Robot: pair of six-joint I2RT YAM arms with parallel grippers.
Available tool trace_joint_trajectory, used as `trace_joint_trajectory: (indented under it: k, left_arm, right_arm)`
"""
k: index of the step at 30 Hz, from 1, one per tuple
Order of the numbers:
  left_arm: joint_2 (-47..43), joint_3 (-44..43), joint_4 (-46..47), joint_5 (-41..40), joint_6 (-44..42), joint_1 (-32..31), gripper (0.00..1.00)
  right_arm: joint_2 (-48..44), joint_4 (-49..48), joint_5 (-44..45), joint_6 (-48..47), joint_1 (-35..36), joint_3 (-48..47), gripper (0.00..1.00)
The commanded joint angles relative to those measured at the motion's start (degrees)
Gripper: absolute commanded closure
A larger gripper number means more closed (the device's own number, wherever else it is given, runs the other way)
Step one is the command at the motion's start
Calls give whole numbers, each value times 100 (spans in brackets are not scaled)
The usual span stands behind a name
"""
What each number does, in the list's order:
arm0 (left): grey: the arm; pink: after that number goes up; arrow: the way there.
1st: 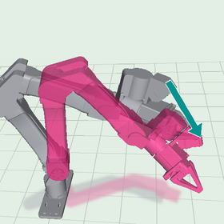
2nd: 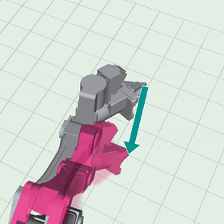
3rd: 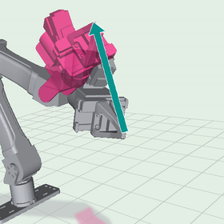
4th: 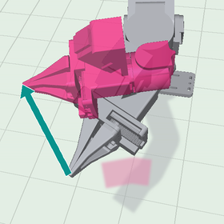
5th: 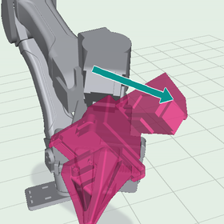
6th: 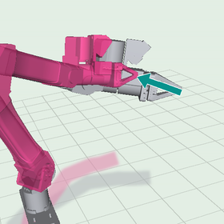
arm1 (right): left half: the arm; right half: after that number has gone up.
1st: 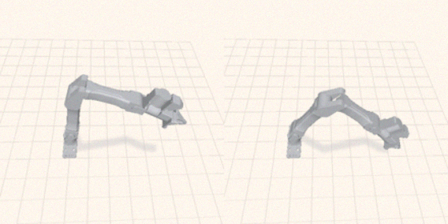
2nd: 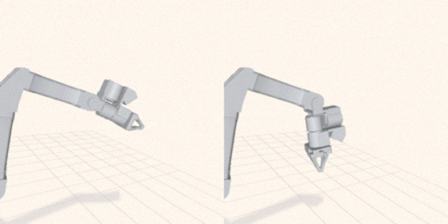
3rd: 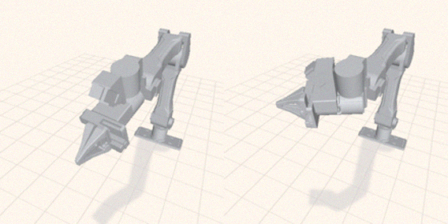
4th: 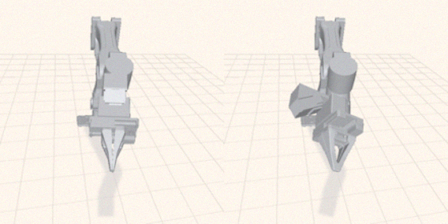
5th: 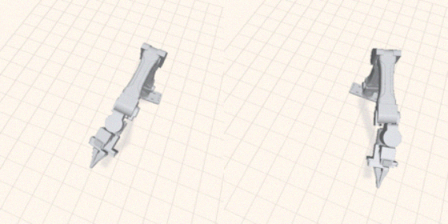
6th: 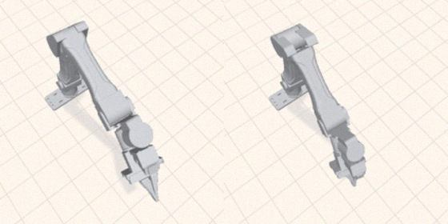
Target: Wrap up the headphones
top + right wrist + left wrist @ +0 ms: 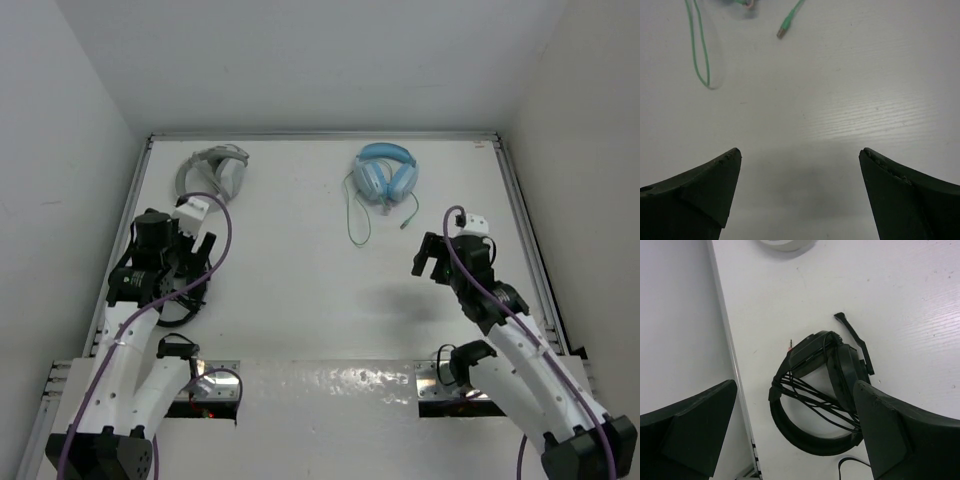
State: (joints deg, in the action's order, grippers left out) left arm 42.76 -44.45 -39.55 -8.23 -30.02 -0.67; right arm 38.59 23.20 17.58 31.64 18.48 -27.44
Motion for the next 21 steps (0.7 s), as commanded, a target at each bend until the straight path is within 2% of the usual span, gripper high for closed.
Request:
trace_joint_trajectory:
  k: [1, 2, 3, 4, 5, 6, 7, 9, 13, 15, 17, 18, 21]
  left_arm:
    - [39, -187, 264, 277, 87, -13, 0]
    - [144, -231, 238, 382, -81, -12, 0]
    - [214, -414, 133, 636, -431, -12, 0]
    - [389, -546, 80, 751, -495, -12, 0]
    - [478, -695, 96, 796, -444, -12, 0]
    - [574, -1028, 79, 953, -295, -12, 1]
    - [688, -1179, 70, 1033, -224, -12, 1]
    - [935, -1504, 105, 1278, 65, -12, 2]
    - [1321, -1839, 53, 1886, 321, -12, 5]
    - [1488, -1944, 61, 1939, 426, -12, 6]
    - [1577, -1963, 96, 1800, 514, -12, 6]
    - [1647, -1937, 105, 1729, 515, -12, 6]
    - [1735, -1866, 114, 1606, 488, -21, 7]
  right_arm:
    - [691, 96, -71, -166, -37, -830, 1]
    - [1468, 280, -80, -219, -81, -1207, 1]
    - [1946, 795, -193, -367, -334, -2168, 34]
    - [2421, 1078, -385, -369, -519, -2700, 68]
    - [3269, 1290, -396, -317, -677, -3244, 91]
    - [3608, 1336, -422, -247, -992, -4085, 97]
    - [3882, 1188, -457, -194, -1152, -4355, 79]
    - [4533, 497, -265, 114, -1477, -4890, 22]
    - [5920, 176, 411, 448, -1628, -6042, 10]
    - [6875, 377, 483, 571, -1637, -6982, 10]
    - [7493, 613, 125, 720, -1628, -7817, 10]
    - [8088, 711, -34, 825, -1620, -8368, 11]
    - [8901, 739, -738, 862, -1515, -8804, 11]
